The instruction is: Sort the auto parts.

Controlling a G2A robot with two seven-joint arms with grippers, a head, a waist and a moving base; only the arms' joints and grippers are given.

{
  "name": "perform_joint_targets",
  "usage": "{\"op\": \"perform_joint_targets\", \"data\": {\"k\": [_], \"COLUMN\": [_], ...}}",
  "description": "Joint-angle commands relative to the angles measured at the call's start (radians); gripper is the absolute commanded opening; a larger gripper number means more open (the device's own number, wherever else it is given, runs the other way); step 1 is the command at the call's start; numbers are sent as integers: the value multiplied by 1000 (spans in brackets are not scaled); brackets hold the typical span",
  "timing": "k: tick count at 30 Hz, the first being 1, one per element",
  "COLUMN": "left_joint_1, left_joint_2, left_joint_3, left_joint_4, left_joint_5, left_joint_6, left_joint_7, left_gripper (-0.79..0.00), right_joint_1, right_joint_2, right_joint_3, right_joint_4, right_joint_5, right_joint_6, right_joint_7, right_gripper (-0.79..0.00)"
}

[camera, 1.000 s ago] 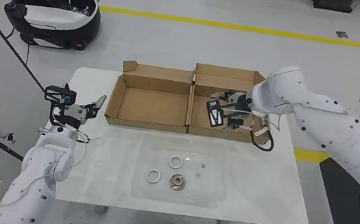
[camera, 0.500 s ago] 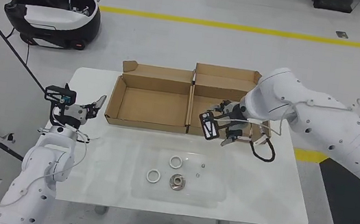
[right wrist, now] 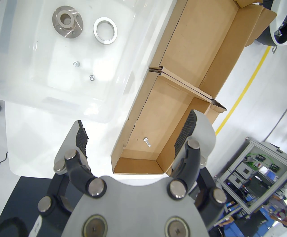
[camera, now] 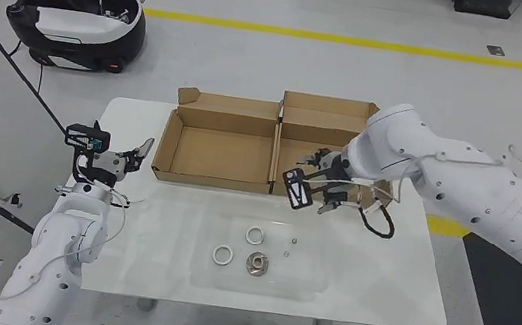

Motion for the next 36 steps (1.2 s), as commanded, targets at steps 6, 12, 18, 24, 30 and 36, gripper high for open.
{"op": "perform_joint_targets", "data": {"k": [6,12,18,24,30,36], "left_joint_1": [0,0,0,0,0,0], "left_joint_2": [0,0,0,0,0,0], "left_joint_3": [0,0,0,0,0,0], "left_joint_4": [0,0,0,0,0,0], "left_joint_5": [0,0,0,0,0,0], "left_joint_6": [0,0,0,0,0,0], "left_joint_7": [0,0,0,0,0,0], "left_gripper": [0,0,0,0,0,0], "right_joint_1": [-46,-48,-51,-101,-143,-179], "right_joint_2": [-52,-110,-168,-192,-200,-208], "right_joint_3": [2,2,2,2,2,2], "right_joint_4": [-97,-153,-122,-54,-8,-2], "right_joint_5": [162,345,426,369,334,320], "right_joint_6": [251,501,645,645,645,645], "right_joint_7": [251,502,645,645,645,645], "right_gripper": [0,0,0,0,0,0]}}
